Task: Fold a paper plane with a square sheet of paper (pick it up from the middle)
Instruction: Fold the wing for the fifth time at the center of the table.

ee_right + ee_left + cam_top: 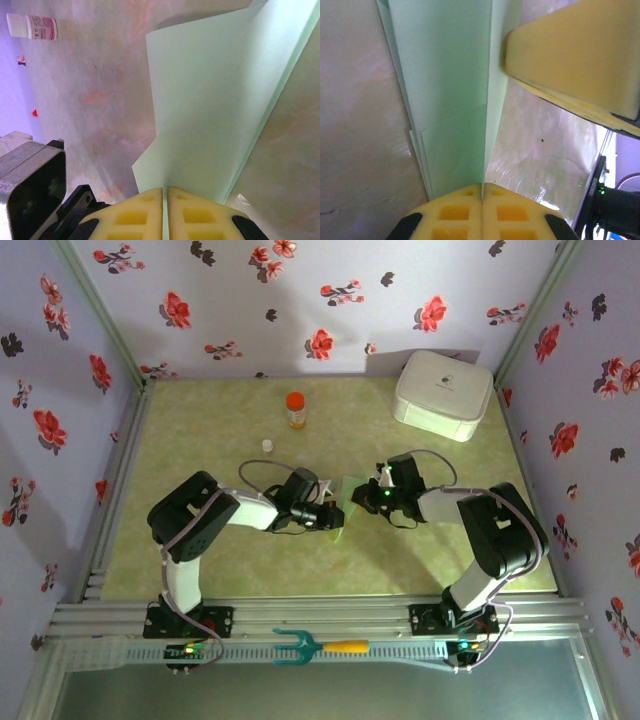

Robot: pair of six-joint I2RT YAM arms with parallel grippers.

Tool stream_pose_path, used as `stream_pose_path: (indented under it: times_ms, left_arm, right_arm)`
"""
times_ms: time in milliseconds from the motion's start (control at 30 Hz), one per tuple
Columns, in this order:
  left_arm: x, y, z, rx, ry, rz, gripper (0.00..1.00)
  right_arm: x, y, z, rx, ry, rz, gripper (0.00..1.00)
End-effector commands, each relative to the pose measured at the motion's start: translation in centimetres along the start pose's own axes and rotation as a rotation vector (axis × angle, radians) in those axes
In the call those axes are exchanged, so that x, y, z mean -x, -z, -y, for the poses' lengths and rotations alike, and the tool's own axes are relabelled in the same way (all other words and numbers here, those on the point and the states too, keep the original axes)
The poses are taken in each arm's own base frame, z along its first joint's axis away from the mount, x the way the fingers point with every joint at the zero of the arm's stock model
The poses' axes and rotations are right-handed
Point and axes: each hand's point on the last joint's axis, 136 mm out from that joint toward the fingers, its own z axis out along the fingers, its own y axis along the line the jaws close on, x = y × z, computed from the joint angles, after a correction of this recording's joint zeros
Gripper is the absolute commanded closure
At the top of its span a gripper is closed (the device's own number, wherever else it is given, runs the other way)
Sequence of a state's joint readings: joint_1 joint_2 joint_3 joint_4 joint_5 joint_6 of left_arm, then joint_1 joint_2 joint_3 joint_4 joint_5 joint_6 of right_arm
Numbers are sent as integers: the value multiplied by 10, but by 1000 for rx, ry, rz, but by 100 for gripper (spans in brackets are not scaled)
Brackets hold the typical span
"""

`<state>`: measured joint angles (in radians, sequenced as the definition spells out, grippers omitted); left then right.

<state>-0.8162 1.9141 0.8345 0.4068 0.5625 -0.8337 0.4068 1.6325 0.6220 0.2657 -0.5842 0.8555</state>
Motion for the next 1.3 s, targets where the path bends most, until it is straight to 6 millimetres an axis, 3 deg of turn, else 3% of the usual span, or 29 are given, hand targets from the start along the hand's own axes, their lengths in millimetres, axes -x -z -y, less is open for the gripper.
stream_pose_path:
  times_ms: [0, 1267]
  left_arm:
    - [-4, -3, -10, -15, 54, -13, 100]
    - [-10, -3, -39, 4, 227, -9, 100]
  right_arm:
    - [6, -2, -4, 24, 23, 0, 88]
    - [11, -22, 1, 40, 6, -51, 87]
